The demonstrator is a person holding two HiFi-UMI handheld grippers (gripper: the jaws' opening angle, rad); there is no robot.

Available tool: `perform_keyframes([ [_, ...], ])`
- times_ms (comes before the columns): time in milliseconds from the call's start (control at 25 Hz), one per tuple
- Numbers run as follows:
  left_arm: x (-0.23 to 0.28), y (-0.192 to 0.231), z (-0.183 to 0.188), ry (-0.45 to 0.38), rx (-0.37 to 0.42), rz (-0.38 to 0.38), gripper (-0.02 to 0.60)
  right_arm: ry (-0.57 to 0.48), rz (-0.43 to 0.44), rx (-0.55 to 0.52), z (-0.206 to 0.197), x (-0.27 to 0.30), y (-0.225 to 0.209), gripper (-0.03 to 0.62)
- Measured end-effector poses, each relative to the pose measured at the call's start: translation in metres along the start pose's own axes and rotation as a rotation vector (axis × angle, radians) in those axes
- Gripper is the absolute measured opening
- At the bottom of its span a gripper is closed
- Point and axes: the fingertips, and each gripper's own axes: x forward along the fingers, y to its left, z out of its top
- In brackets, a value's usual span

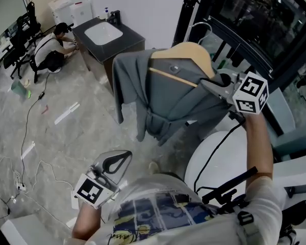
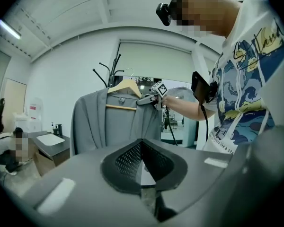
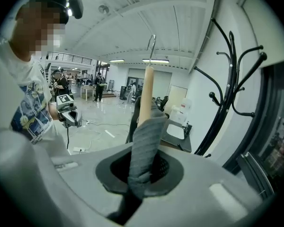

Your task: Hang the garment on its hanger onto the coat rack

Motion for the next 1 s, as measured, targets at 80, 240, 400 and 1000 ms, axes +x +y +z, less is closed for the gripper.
perform_keyframes([
  [80, 0.014, 0.008, -0.001, 0.004, 0.0, 0.009, 0.002, 0.005, 0.01, 0.005, 0.0, 0.013, -0.03, 0.008],
  [240, 0.035, 0.021, -0.001, 0.002, -0.017, 0.039, 0.002, 0.019, 0.016, 0.015, -0.007, 0.034, -0.079, 0.008],
  [400, 0.054, 0.036, -0.002, 0.014, -0.024, 0.066, 0.002, 0.021, 0.014, 0.025, -0.013, 0.051, -0.126, 0.008],
  [1000, 0.086, 0.063, -0.004, 0.045, -0.048, 0.117, 0.002, 0.072, -0.003, 0.113, -0.068, 0.096, -0.221, 0.008],
])
